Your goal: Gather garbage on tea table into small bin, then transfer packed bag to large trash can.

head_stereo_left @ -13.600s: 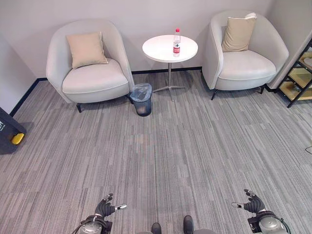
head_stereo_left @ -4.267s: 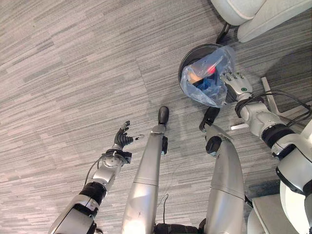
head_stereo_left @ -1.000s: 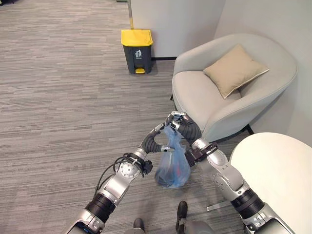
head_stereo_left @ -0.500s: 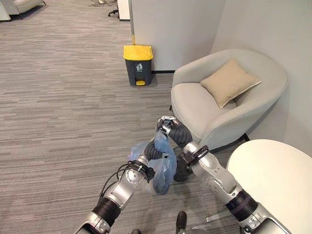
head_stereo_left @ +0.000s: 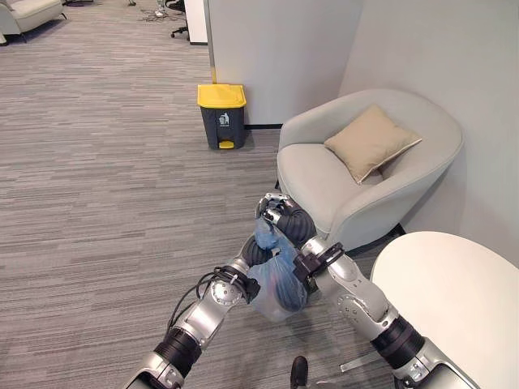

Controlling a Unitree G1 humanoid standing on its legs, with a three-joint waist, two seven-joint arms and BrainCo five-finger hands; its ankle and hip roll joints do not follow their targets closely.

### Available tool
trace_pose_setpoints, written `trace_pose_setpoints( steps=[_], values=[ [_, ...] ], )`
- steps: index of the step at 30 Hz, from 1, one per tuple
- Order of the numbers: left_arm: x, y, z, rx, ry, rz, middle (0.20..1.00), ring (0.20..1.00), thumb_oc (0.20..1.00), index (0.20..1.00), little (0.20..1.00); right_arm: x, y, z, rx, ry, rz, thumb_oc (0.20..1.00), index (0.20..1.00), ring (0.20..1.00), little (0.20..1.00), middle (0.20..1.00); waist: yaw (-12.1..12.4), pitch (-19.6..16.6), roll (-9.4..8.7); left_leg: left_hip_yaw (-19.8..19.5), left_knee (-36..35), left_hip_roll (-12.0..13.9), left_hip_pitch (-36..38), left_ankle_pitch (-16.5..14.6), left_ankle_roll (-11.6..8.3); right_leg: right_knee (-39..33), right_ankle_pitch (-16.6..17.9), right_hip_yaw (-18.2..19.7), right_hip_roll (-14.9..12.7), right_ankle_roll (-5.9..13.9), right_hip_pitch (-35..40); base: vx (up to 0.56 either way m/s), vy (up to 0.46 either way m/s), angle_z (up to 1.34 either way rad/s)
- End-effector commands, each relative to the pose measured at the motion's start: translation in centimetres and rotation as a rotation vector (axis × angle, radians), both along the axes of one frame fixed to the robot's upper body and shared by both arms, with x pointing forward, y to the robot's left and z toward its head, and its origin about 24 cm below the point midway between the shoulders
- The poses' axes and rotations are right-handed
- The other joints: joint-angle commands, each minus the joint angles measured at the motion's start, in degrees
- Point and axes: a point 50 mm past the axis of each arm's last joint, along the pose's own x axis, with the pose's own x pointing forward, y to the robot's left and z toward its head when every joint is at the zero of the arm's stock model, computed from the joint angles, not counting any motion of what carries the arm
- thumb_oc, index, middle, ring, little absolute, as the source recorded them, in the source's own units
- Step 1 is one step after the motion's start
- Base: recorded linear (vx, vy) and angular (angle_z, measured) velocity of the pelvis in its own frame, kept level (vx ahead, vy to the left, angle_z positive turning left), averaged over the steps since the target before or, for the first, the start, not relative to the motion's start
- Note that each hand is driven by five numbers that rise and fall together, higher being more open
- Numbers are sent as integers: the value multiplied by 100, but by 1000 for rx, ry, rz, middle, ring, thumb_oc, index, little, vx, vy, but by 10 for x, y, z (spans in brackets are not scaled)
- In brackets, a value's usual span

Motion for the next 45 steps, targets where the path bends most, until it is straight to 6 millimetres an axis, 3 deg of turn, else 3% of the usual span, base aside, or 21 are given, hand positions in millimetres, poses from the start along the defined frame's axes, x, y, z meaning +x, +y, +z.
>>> trace_pose_setpoints(
  steps=[1, 3, 8, 12, 19, 23, 26, 28, 31, 32, 33, 34, 35, 38, 41, 45],
  values=[
    [12, -8, 35, -119, -140, -28, 200, 200, 200, 200, 200, 3, 1, 25, 15, -143, 3, 200, 200, 200, 200, 200, -3, -27, 30, -141, -53, -107, -78, -475, 50, 115, -880, 181, -50, 553, 370, 0, 0, 0],
    [10, 2, 37, -147, -144, 2, 200, 200, 200, 200, 200, 6, -13, 18, -136, -198, -45, 1000, 1000, 1000, 1000, 1000, -5, -40, 41, -133, -53, -104, -57, -477, 45, 101, -892, 175, -47, 556, 404, 0, 0, 0],
    [6, 16, 37, -174, -147, 52, 200, 200, 200, 200, 200, 9, -38, 19, -354, -333, -150, 1000, 1000, 1000, 1000, 1000, -10, -48, 50, -148, -55, -98, -46, -476, 46, 82, -900, 157, -49, 562, 430, 10, -5, -1],
    [-1, 37, 34, -180, -153, 129, 200, 200, 200, 200, 200, 7, -69, 40, -639, -618, -328, 1000, 1000, 1000, 1000, 1000, -41, -60, 84, -150, -58, -81, -13, -488, 55, 75, -920, 164, -39, 580, 468, 8, -4, 0],
    [-13, 60, 15, -201, -68, 229, 200, 200, 200, 200, 200, 3, -86, 45, -752, -703, -446, 1000, 1000, 1000, 1000, 1000, -79, -88, 129, -140, -84, -67, 39, -483, 67, 52, -955, 180, -12, 567, 524, 24, -7, -7],
    [-32, 84, -10, -230, 51, 338, 200, 200, 200, 200, 200, -6, -119, 22, -753, -534, -538, 1000, 1000, 1000, 1000, 1000, -128, -73, 160, -161, -85, -76, 40, -482, 81, 46, -966, 187, -2, 559, 533, 5, -3, -1],
    [-36, 89, -16, -231, 78, 359, 200, 200, 200, 200, 200, -8, -126, 15, -762, -489, -550, 1000, 1000, 1000, 1000, 1000, -135, -80, 168, -163, -86, -83, 38, -482, 85, 47, -971, 191, -1, 557, 536, 0, 0, 0],
    [-50, 106, -31, -217, 152, 412, 200, 200, 200, 200, 200, -16, -147, -16, -818, -325, -561, 1000, 1000, 1000, 1000, 1000, -147, -58, 187, -164, -84, -89, 35, -481, 89, 41, -980, 188, 2, 551, 548, 0, 0, 0],
    [-55, 112, -36, -203, 178, 422, 200, 200, 200, 200, 200, -21, -156, -30, -859, -255, -549, 1000, 1000, 1000, 1000, 1000, -153, -43, 195, -171, -77, -90, 23, -479, 86, 48, -984, 177, 1, 549, 544, 0, 0, 0],
    [-61, 119, -41, -185, 205, 437, 200, 200, 200, 200, 200, -26, -167, -48, -939, -179, -539, 1000, 1000, 1000, 1000, 1000, -151, -19, 205, -180, -66, -94, 0, -475, 82, 61, -992, 170, -1, 546, 533, 0, 0, 0],
    [-61, 119, -41, -185, 205, 437, 200, 200, 200, 200, 200, -26, -167, -48, -939, -179, -539, 1000, 1000, 1000, 1000, 1000, -151, -20, 205, -181, -65, -94, -1, -476, 82, 62, -993, 170, -1, 546, 532, 0, 0, 0],
    [-68, 127, -47, -157, 236, 452, 200, 200, 200, 200, 200, -36, -177, -70, -992, -72, -514, 1000, 1000, 1000, 1000, 1000, -148, 7, 218, -186, -54, -95, -15, -470, 77, 72, -996, 154, -7, 544, 522, 0, 0, 0],
    [-68, 127, -47, -156, 237, 453, 200, 200, 200, 200, 200, -36, -177, -70, -992, -72, -513, 1000, 1000, 1000, 1000, 1000, -151, 0, 217, -188, -53, -95, -17, -472, 77, 72, -997, 153, -7, 544, 520, 0, 0, 0],
    [-84, 141, -59, -102, 299, 481, 200, 200, 200, 200, 200, -53, -190, -104, -1044, 94, -482, 1000, 1000, 1000, 1000, 1000, -139, 52, 233, -219, -34, -97, -50, -462, 77, 90, -1004, 139, -21, 540, 504, 0, 0, 0],
    [-104, 155, -73, -71, 375, 537, 200, 200, 200, 200, 200, -66, -200, -122, -1076, 192, -476, 1000, 1000, 1000, 1000, 1000, -119, 97, 249, -247, -7, -105, -97, -459, 81, 119, -1022, 120, -29, 533, 471, 0, 0, 0],
    [-119, 164, -80, -69, 416, 590, 200, 200, 200, 200, 200, -70, -202, -125, -1072, 214, -482, 1000, 1000, 1000, 1000, 1000, -82, 132, 250, -279, 38, -112, -144, -471, 83, 144, -1046, 102, -33, 519, 463, 0, 0, 0]
  ],
)
